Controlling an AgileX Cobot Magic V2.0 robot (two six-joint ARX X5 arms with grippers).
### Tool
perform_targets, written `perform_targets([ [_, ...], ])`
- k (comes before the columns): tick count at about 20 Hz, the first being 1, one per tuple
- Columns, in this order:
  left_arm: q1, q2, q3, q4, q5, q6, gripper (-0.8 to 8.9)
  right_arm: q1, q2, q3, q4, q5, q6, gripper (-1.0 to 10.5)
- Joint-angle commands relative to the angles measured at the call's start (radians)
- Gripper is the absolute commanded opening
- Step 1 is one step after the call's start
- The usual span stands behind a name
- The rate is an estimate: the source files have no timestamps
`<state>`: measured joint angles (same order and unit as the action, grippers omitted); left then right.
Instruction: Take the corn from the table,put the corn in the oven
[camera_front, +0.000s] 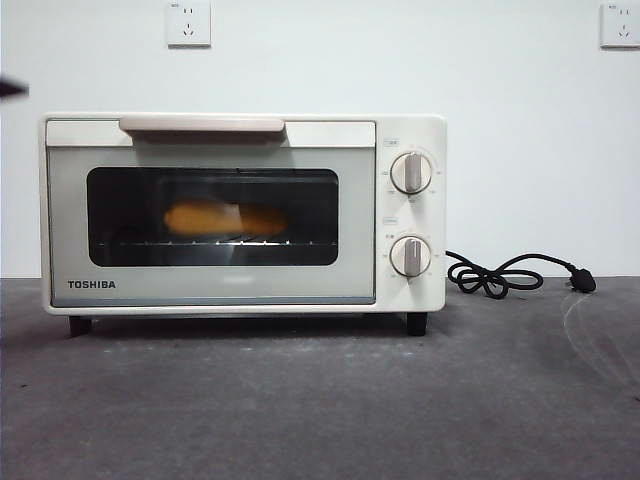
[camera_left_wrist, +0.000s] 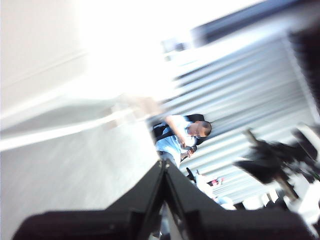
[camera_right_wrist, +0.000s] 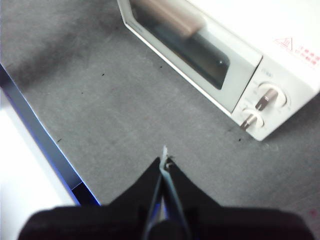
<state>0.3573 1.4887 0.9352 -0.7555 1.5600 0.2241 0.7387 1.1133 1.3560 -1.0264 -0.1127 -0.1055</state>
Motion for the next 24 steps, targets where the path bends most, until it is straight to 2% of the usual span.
perform_targets([
  [1, -0.002, -0.024, 0.006, -0.034, 0.067, 0.025, -0.08, 0.0, 0.004, -0.001, 0.004, -0.004, -0.007, -0.2],
  [7, -0.049, -0.132, 0.009, -0.132, 0.066, 0.072, -0.07, 0.0, 0.004, -0.001, 0.008, -0.004, -0.007, -0.2],
  [13, -0.079, -0.271, 0.009, -0.255, 0.063, 0.169, -0.07, 0.0, 0.004, -0.001, 0.008, -0.003, -0.007, -0.2],
  [17, -0.082, -0.386, 0.009, -0.312, 0.044, 0.179, -0.07, 0.0, 0.004, -0.001, 0.01, -0.001, -0.007, -0.2],
  [20, -0.082, -0.491, 0.009, -0.361, -0.103, 0.173, -0.07, 0.0, 0.004, -0.001, 0.007, 0.008, -0.006, -0.2],
  [22, -0.082, -0.555, 0.009, -0.386, -0.255, 0.137, -0.07, 0.0, 0.004, -0.001, 0.001, 0.008, -0.005, -0.2],
  [24, -0.082, -0.627, 0.009, -0.38, -0.447, 0.053, -0.07, 0.0, 0.004, -0.001, 0.002, 0.008, -0.003, -0.2],
])
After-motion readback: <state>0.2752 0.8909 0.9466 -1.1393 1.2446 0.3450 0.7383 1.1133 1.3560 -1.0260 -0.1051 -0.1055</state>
